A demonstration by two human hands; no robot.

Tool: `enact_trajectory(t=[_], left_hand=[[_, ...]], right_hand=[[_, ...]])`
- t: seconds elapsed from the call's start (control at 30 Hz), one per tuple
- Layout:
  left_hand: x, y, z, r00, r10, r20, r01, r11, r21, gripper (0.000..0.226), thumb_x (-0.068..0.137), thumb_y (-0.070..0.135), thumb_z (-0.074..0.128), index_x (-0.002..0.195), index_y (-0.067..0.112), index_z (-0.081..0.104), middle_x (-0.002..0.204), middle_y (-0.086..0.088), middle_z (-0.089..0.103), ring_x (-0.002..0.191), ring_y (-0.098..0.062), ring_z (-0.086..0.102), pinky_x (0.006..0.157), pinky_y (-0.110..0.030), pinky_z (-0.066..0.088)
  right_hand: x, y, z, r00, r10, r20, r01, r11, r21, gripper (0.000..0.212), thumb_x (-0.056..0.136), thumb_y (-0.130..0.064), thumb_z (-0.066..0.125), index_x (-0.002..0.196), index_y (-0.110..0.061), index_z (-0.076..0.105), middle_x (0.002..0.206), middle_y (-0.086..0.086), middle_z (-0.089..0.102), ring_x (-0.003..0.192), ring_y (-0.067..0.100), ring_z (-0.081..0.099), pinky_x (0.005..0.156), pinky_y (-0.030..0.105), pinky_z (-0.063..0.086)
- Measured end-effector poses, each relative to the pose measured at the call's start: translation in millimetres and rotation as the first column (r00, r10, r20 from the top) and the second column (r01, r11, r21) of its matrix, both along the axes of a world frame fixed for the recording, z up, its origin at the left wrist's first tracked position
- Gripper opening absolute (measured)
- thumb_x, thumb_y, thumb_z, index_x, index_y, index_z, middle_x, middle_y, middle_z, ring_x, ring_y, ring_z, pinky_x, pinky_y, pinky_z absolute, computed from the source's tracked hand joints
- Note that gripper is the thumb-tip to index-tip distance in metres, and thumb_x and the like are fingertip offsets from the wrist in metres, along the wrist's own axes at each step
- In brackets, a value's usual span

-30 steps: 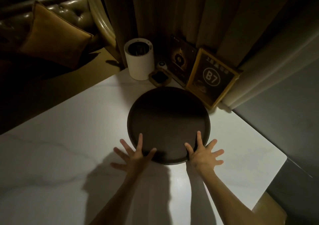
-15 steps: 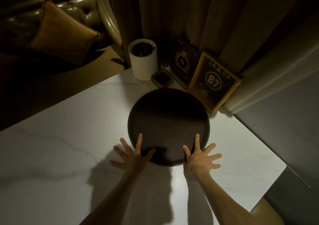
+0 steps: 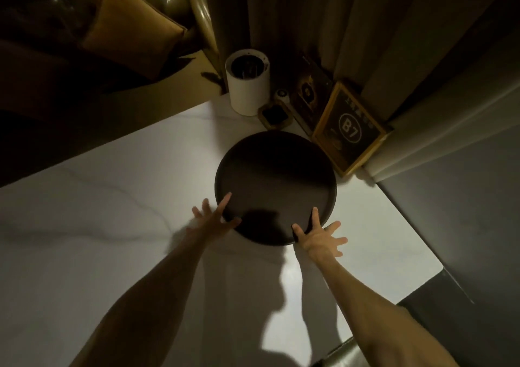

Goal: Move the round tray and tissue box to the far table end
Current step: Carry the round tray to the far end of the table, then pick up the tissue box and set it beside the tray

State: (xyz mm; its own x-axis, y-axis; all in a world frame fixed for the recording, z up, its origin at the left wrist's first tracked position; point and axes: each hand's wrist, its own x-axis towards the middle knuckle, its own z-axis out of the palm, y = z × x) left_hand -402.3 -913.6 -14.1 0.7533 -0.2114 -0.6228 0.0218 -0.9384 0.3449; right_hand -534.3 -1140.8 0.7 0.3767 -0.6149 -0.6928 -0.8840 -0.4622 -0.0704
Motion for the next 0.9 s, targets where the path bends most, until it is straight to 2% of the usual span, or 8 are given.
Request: enact_trajectory(t=[0.1, 0.2, 0.3, 0.37, 0.47, 0.67, 0.83, 0.9], left_hand=[[-9, 35, 36, 0.985, -0.165, 0.042, 0.167, 0.985, -0.051, 0.071, 0.084, 0.073, 0.034, 0.146, 0.053, 0.006, 0.143, -0.01, 0.049, 0.123, -0.031, 0.054, 0.101, -0.048, 0.047], [-35, 58, 81, 0.958, -0.17, 0.23, 0.154, 0.984, 0.088, 0.049, 0.096, 0.054, 0.033, 0.142, 0.038, 0.038, 0.138, 0.0, 0.058, 0.118, -0.024, 0.06, 0.099, -0.043, 0.048], [-52, 86, 128, 0.939, 0.017, 0.343, -0.04, 0.997, 0.059, 0.032, 0.097, 0.044, 0.043, 0.121, 0.035, 0.061, 0.122, 0.003, 0.069, 0.108, -0.022, 0.066, 0.093, -0.04, 0.052], [-52, 112, 158, 0.902, 0.138, 0.409, -0.139, 0.99, -0.027, 0.027, 0.094, 0.043, 0.048, 0.116, 0.034, 0.063, 0.114, 0.002, 0.072, 0.096, -0.02, 0.069, 0.085, -0.039, 0.057], [-59, 154, 209, 0.856, 0.357, 0.374, -0.319, 0.934, -0.161, 0.031, 0.094, 0.044, 0.043, 0.116, 0.032, 0.061, 0.112, 0.003, 0.071, 0.094, -0.016, 0.067, 0.088, -0.038, 0.054], [-126, 249, 274, 0.614, 0.656, 0.438, -0.597, 0.75, -0.285, 0.028, 0.094, 0.042, 0.043, 0.093, 0.026, 0.065, 0.085, 0.005, 0.07, 0.079, -0.014, 0.065, 0.077, -0.034, 0.053], [-217, 331, 291, 0.427, 0.757, 0.495, -0.733, 0.61, -0.301, 0.037, 0.093, 0.047, 0.038, 0.092, 0.024, 0.067, 0.087, 0.002, 0.071, 0.078, -0.017, 0.066, 0.075, -0.035, 0.054], [-257, 362, 294, 0.298, 0.827, 0.477, -0.789, 0.494, -0.364, 0.032, 0.089, 0.048, 0.041, 0.097, 0.03, 0.067, 0.091, 0.007, 0.07, 0.08, -0.014, 0.065, 0.076, -0.037, 0.057]], right_hand=[[-16, -11, 21, 0.993, 0.078, 0.093, -0.089, 0.989, 0.119, 0.076, 0.09, -0.061, 0.047, 0.153, -0.043, 0.008, 0.16, 0.019, 0.009, 0.14, 0.051, 0.019, 0.11, 0.063, 0.029], [-32, -10, 51, 0.96, 0.129, 0.248, -0.163, 0.979, 0.12, 0.047, 0.098, -0.041, 0.044, 0.142, -0.023, 0.045, 0.141, 0.015, 0.042, 0.122, 0.041, 0.049, 0.102, 0.048, 0.045], [-22, 10, 93, 0.922, 0.148, 0.357, -0.21, 0.967, 0.142, 0.039, 0.099, -0.044, 0.044, 0.105, -0.014, 0.068, 0.108, 0.012, 0.066, 0.094, 0.031, 0.064, 0.086, 0.042, 0.054], [0, 31, 118, 0.875, 0.185, 0.448, -0.31, 0.925, 0.222, 0.039, 0.099, -0.045, 0.044, 0.09, -0.017, 0.069, 0.092, 0.006, 0.071, 0.088, 0.028, 0.067, 0.083, 0.04, 0.054], [33, 77, 169, 0.761, 0.227, 0.608, -0.454, 0.856, 0.249, 0.037, 0.096, -0.043, 0.047, 0.078, -0.019, 0.069, 0.081, 0.001, 0.073, 0.08, 0.022, 0.067, 0.077, 0.038, 0.051], [57, 210, 237, 0.59, 0.214, 0.778, -0.681, 0.65, 0.337, 0.035, 0.096, -0.032, 0.049, 0.073, -0.013, 0.066, 0.071, -0.004, 0.068, 0.065, 0.005, 0.059, 0.067, 0.026, 0.046], [43, 316, 254, 0.519, 0.249, 0.818, -0.805, 0.464, 0.369, 0.043, 0.101, -0.036, 0.047, 0.076, -0.002, 0.059, 0.073, 0.009, 0.065, 0.071, 0.014, 0.067, 0.064, 0.019, 0.047], [35, 356, 262, 0.482, 0.307, 0.82, -0.852, 0.382, 0.358, 0.046, 0.102, -0.034, 0.046, 0.076, 0.003, 0.054, 0.07, 0.014, 0.059, 0.072, 0.019, 0.068, 0.059, 0.015, 0.044]])
